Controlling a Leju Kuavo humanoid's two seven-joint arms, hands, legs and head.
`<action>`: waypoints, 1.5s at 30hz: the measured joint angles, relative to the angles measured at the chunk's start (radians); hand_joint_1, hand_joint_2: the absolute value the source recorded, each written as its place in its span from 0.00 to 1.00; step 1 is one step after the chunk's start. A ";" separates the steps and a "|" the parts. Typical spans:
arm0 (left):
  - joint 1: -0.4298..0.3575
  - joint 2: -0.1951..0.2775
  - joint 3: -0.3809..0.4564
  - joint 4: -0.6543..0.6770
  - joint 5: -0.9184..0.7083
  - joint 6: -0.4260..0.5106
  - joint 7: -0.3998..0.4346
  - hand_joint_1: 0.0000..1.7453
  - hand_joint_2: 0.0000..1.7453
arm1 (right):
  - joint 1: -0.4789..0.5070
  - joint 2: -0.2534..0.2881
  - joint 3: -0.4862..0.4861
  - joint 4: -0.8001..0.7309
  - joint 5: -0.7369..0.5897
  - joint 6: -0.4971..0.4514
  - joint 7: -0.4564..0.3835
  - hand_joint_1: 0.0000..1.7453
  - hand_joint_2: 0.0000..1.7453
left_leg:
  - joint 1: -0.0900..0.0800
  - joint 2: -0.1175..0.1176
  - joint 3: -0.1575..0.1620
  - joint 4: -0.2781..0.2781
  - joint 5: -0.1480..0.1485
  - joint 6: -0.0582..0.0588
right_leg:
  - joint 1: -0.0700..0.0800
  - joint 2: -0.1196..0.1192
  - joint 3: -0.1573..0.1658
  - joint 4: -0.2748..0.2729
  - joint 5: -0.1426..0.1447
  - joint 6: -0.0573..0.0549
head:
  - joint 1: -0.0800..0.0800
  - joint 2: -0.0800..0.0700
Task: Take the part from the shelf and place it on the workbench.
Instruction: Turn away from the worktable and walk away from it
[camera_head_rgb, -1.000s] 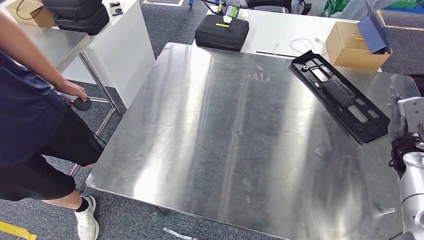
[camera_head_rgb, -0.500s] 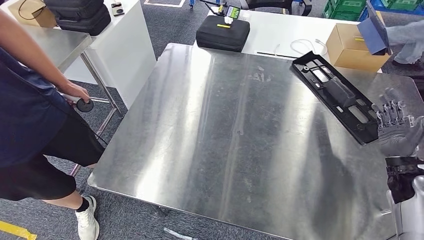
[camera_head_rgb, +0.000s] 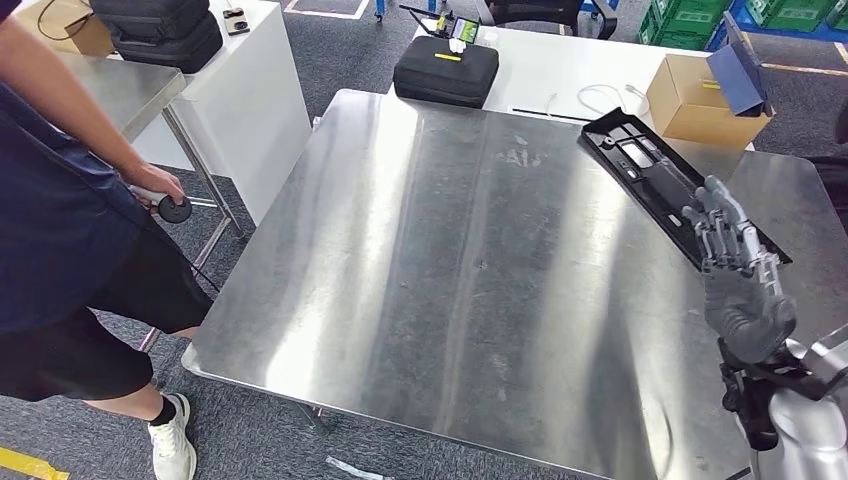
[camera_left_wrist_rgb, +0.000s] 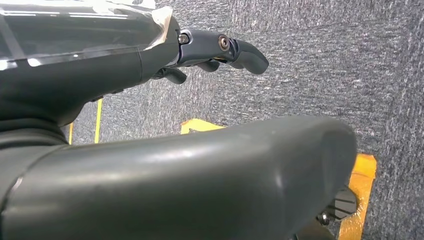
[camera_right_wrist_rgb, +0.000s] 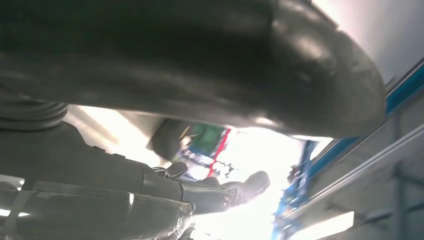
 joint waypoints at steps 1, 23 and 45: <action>0.000 0.000 0.000 0.000 0.000 0.000 0.002 0.00 0.00 | 0.012 0.007 0.015 -0.033 0.020 -0.017 -0.014 0.00 0.00 | 0.006 0.000 0.000 0.004 -0.004 -0.006 | -0.006 -0.002 0.027 -0.051 0.026 0.015 | 0.000 0.000; -0.009 0.008 0.001 -0.001 -0.002 0.014 0.018 0.00 0.00 | 0.074 0.086 0.183 -0.259 0.116 -0.127 -0.062 0.00 0.00 | -0.047 -0.001 -0.006 0.069 -0.064 0.018 | 0.038 0.003 0.042 -0.212 0.143 -0.047 | -0.007 0.000; -0.005 0.001 0.026 0.000 0.023 0.020 0.033 0.00 0.00 | 0.037 0.132 0.149 -0.186 0.132 -0.227 0.022 0.00 0.00 | -0.008 0.005 -0.245 0.313 -0.085 -0.049 | 0.013 -0.007 0.180 -0.251 0.030 -0.067 | -0.009 0.000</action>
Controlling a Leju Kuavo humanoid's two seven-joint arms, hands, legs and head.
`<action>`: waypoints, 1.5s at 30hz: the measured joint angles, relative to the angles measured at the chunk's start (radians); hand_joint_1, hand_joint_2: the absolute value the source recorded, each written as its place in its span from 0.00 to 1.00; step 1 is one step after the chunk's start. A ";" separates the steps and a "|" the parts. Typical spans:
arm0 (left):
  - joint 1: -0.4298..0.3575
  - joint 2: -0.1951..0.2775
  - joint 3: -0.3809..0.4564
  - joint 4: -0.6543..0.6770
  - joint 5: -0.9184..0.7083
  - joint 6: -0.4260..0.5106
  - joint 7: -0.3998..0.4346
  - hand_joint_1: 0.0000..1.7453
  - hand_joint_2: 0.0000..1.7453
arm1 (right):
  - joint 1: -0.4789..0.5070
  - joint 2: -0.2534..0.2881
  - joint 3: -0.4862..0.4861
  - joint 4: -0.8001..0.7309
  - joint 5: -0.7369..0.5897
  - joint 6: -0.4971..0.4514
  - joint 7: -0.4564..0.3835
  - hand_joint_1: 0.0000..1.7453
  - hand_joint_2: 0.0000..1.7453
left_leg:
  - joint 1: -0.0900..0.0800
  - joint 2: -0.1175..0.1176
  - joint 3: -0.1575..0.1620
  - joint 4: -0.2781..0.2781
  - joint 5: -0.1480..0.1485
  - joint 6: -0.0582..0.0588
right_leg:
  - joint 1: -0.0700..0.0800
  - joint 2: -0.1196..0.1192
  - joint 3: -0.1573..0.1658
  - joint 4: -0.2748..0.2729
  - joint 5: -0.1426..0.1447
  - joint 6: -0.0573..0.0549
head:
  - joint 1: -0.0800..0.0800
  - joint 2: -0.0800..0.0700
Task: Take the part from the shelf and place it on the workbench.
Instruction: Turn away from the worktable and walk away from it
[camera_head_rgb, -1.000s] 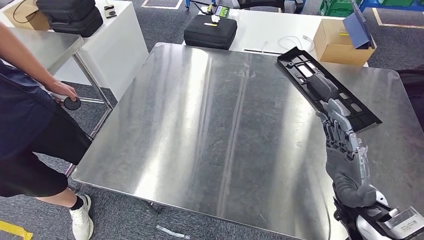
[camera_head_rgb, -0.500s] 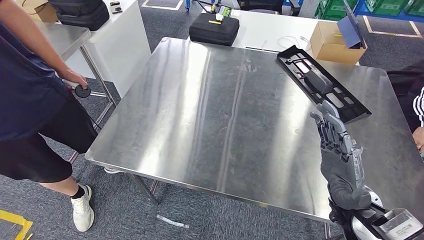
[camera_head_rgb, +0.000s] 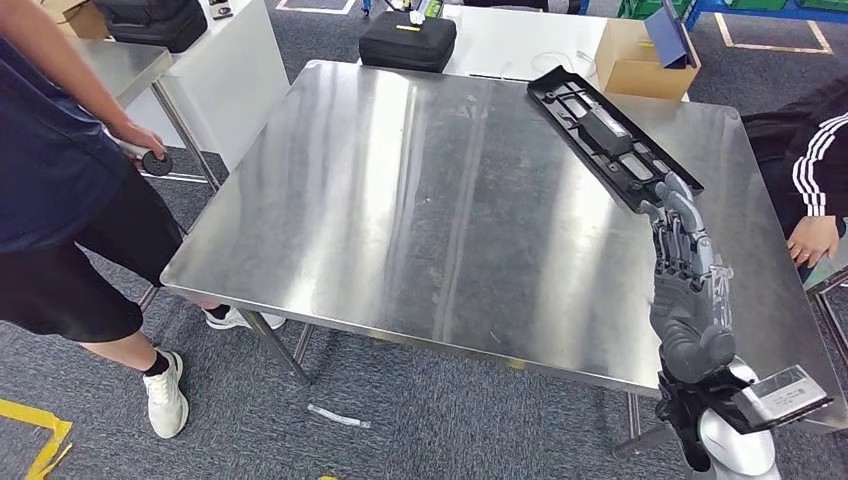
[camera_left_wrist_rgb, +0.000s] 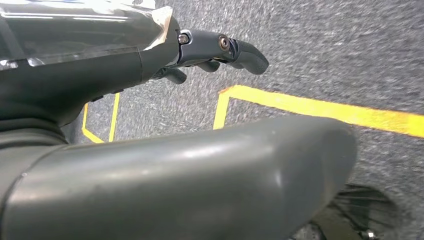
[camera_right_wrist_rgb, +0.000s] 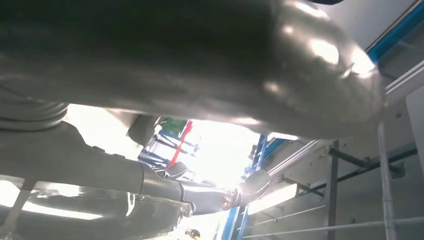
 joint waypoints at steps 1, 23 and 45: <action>0.000 0.000 0.001 0.000 0.001 0.000 0.000 0.00 0.00 | 0.004 0.005 -0.005 0.008 0.001 -0.008 0.006 0.00 0.00 | 0.002 -0.001 0.001 0.033 -0.002 -0.002 | 0.002 0.000 -0.010 0.001 0.008 0.000 | 0.000 0.000; 0.003 -0.003 0.004 0.001 -0.019 0.014 0.004 0.00 0.00 | -0.134 0.134 -0.352 1.118 0.008 -0.182 -0.006 0.00 0.00 | -0.020 0.010 0.083 -0.268 0.210 0.047 | 0.031 0.001 0.091 -0.043 -0.040 0.039 | 0.005 0.000; 0.006 0.010 -0.010 0.002 -0.046 0.000 0.001 0.00 0.00 | -0.027 0.241 -0.500 1.010 -0.140 0.187 -0.071 0.00 0.00 | -0.003 -0.006 0.214 -0.290 0.098 0.052 | 0.000 -0.005 -0.166 0.208 -0.030 0.037 | 0.006 0.000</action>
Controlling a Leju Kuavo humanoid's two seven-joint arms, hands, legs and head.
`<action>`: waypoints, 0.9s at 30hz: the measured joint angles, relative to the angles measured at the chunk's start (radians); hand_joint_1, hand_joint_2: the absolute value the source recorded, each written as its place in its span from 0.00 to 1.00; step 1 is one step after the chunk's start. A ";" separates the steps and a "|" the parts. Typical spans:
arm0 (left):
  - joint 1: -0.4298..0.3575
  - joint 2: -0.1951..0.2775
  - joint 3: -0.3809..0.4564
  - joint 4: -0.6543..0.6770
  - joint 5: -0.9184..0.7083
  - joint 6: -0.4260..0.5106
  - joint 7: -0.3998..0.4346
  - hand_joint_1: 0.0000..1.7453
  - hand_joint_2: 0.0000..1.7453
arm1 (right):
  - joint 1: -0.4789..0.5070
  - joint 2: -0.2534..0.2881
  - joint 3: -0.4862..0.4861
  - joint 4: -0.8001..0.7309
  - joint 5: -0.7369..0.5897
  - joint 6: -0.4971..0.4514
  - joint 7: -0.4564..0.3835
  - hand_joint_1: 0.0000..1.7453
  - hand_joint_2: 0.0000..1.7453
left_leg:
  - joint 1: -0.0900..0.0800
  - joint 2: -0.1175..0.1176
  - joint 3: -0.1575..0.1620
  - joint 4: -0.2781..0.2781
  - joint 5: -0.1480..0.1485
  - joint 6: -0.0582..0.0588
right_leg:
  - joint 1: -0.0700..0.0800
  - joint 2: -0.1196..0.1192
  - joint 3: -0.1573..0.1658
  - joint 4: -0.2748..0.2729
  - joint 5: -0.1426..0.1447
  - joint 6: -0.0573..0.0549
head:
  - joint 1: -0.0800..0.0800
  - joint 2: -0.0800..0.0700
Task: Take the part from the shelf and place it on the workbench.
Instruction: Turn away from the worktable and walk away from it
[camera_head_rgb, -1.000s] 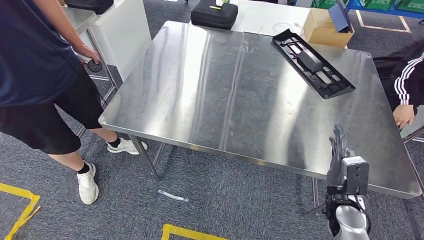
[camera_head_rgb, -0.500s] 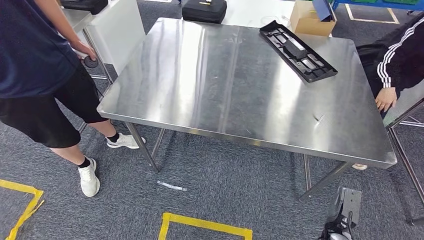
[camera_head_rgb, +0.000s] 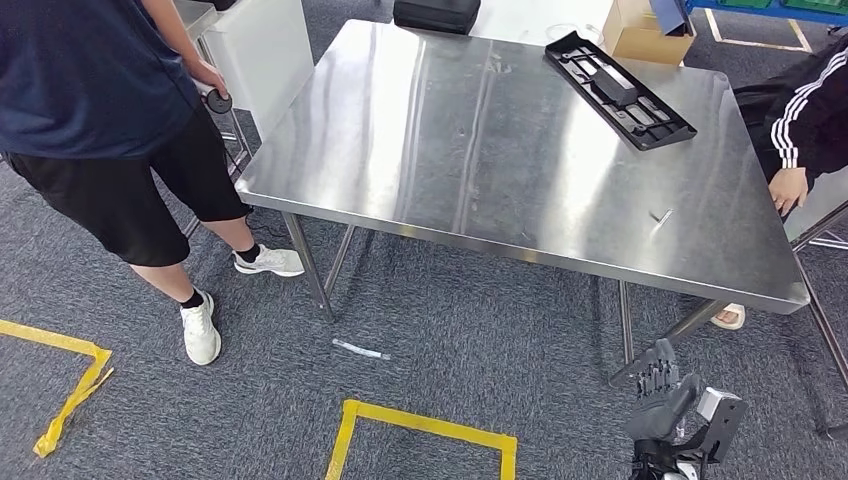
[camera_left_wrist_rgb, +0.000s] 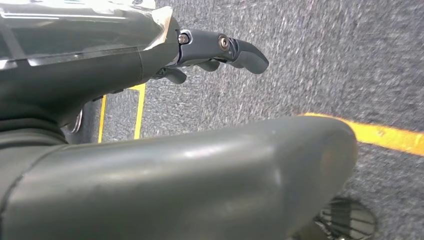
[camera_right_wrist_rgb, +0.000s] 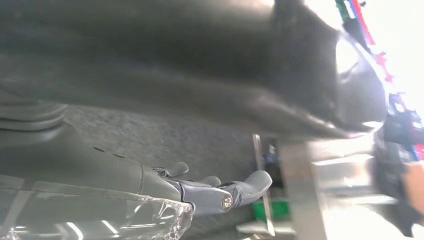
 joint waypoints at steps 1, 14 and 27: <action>0.001 0.000 0.000 0.000 0.000 0.001 -0.001 0.00 0.00 | 0.010 0.004 0.000 -0.027 0.005 0.001 -0.018 0.00 0.00 | -0.002 0.000 -0.008 0.001 0.006 0.001 | 0.001 0.002 -0.016 0.056 -0.023 0.000 | 0.000 0.000; -0.001 -0.004 -0.001 0.001 -0.002 0.016 0.008 0.00 0.00 | 0.047 0.056 0.146 -0.310 0.382 -0.369 0.106 0.00 0.00 | -0.001 0.000 -0.101 0.146 -0.058 -0.047 | 0.002 0.007 0.173 -0.235 0.054 -0.035 | -0.004 0.000; 0.003 0.000 -0.003 0.001 0.000 0.015 -0.004 0.00 0.00 | -0.087 0.030 0.186 0.451 0.526 -0.558 0.302 0.00 0.00 | 0.006 -0.005 -0.040 0.030 0.012 -0.033 | 0.013 -0.001 0.129 -0.230 0.085 -0.007 | -0.001 0.000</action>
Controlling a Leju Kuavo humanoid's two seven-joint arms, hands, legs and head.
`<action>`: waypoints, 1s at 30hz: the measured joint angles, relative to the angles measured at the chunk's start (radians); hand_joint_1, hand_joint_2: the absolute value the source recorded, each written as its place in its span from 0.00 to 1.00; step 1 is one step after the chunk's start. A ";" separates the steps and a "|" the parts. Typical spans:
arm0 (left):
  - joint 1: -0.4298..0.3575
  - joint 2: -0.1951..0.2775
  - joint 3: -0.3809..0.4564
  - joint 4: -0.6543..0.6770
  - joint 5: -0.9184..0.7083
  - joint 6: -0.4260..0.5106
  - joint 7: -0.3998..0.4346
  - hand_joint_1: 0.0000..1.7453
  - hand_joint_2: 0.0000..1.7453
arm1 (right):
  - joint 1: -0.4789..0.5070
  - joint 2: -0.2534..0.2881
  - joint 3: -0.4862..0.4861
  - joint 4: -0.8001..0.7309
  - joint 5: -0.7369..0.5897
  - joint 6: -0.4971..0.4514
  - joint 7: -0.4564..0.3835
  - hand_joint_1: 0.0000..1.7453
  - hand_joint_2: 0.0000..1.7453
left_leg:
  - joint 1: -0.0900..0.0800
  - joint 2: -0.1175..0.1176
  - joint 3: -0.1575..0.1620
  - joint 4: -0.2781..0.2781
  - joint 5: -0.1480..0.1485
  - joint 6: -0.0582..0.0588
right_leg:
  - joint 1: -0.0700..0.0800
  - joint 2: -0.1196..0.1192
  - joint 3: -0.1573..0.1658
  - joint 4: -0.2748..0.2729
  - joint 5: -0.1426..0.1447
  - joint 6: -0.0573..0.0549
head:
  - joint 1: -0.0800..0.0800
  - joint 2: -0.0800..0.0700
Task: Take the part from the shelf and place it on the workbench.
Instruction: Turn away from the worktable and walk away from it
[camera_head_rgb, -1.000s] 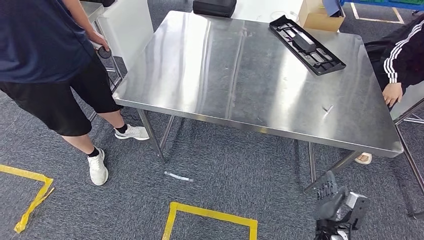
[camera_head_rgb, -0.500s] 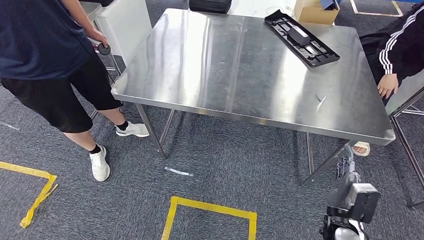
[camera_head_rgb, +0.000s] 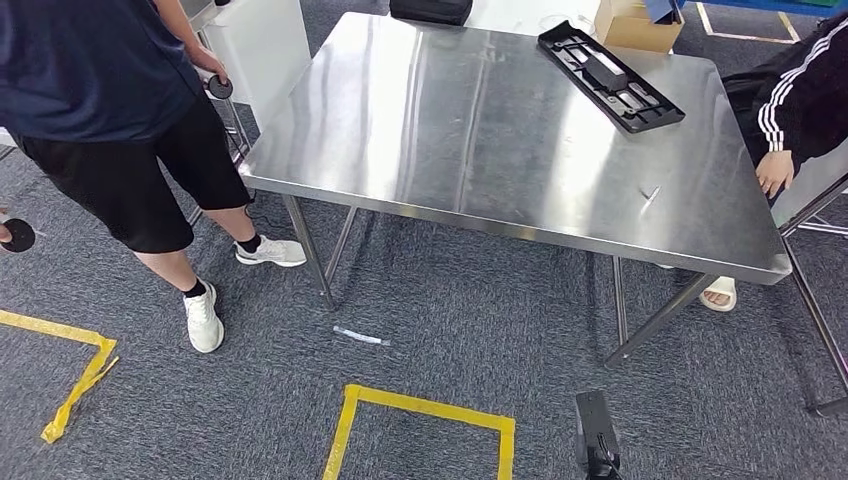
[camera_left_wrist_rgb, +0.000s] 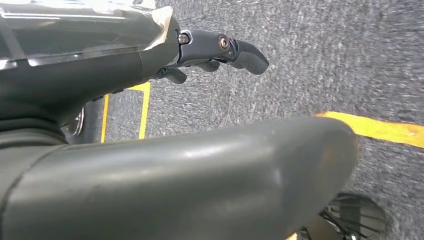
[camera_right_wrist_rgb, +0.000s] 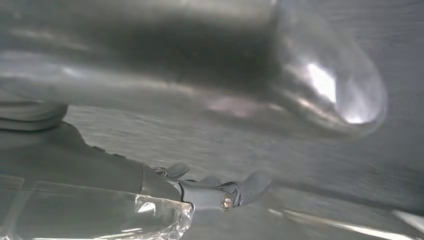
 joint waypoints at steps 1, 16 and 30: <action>0.001 0.001 0.000 0.000 0.001 0.000 0.001 0.00 0.00 | -0.001 -0.004 0.004 0.030 0.017 -0.009 0.056 0.00 0.00 | -0.003 -0.001 0.000 -0.002 0.004 0.005 | 0.000 0.000 0.003 -0.008 0.007 0.001 | 0.001 0.000; 0.002 0.001 0.000 0.000 -0.001 -0.003 0.020 0.00 0.00 | 0.097 -0.019 0.067 0.196 0.137 -0.021 0.408 0.00 0.00 | -0.015 0.012 -0.073 -0.008 0.090 0.014 | 0.008 0.006 0.133 -0.029 -0.099 0.006 | 0.009 0.000; -0.009 0.000 -0.003 0.001 -0.010 -0.005 0.030 0.00 0.00 | 0.128 -0.014 0.079 0.217 0.105 0.033 0.373 0.00 0.00 | 0.001 0.000 0.067 0.025 -0.049 -0.020 | 0.010 0.002 -0.013 0.018 0.005 -0.025 | -0.001 0.000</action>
